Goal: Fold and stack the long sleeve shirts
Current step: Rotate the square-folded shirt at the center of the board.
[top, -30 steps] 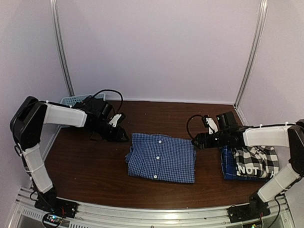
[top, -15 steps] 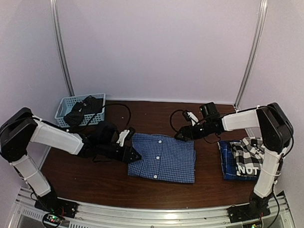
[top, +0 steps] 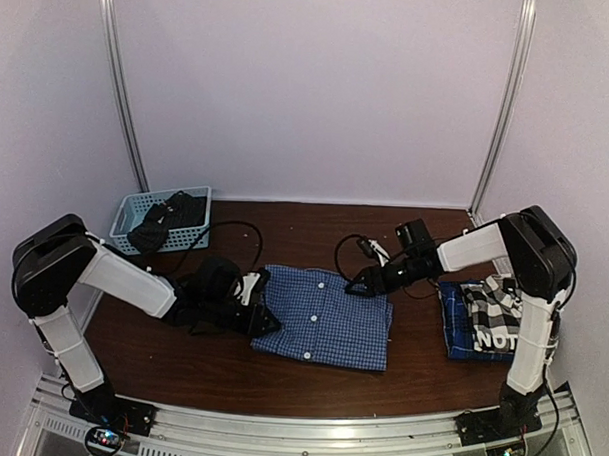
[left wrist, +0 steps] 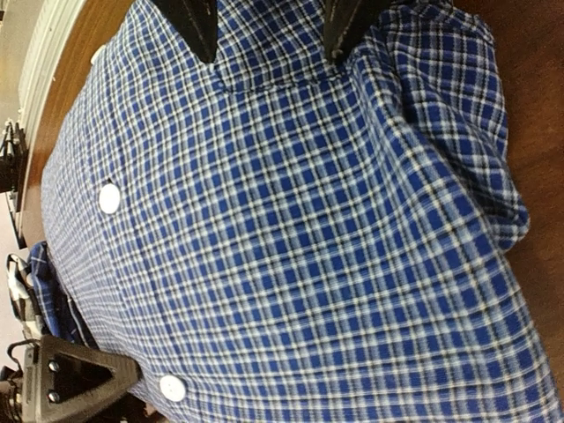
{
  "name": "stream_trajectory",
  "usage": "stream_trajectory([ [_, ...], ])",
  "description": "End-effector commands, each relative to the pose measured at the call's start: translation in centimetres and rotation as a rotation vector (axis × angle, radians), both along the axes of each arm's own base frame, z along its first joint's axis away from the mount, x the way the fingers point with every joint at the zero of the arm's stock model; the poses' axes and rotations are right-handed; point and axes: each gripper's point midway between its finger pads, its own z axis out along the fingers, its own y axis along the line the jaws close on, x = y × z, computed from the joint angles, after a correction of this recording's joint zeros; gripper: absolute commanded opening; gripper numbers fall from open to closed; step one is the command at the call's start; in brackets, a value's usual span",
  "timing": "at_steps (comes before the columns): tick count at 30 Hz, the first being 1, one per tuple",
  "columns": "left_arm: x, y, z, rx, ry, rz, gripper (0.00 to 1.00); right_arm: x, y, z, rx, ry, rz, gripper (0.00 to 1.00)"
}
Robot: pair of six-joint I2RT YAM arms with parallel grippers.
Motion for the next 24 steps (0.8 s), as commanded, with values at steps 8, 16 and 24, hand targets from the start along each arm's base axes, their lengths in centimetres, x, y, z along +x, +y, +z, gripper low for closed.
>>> stream_trajectory([
  [8,2.8,2.5,-2.7,0.193,0.000,0.019,0.42,-8.5,-2.8,-0.8,-0.015,0.085,-0.097,0.55],
  [16,8.5,4.8,-0.3,0.260,-0.089,0.135,0.43,-13.1,-3.2,0.5,-0.036,0.048,-0.194,0.76],
  [24,8.8,6.0,5.4,0.167,-0.230,0.213,0.46,-8.1,-3.4,4.6,-0.115,-0.079,-0.302,0.90],
])
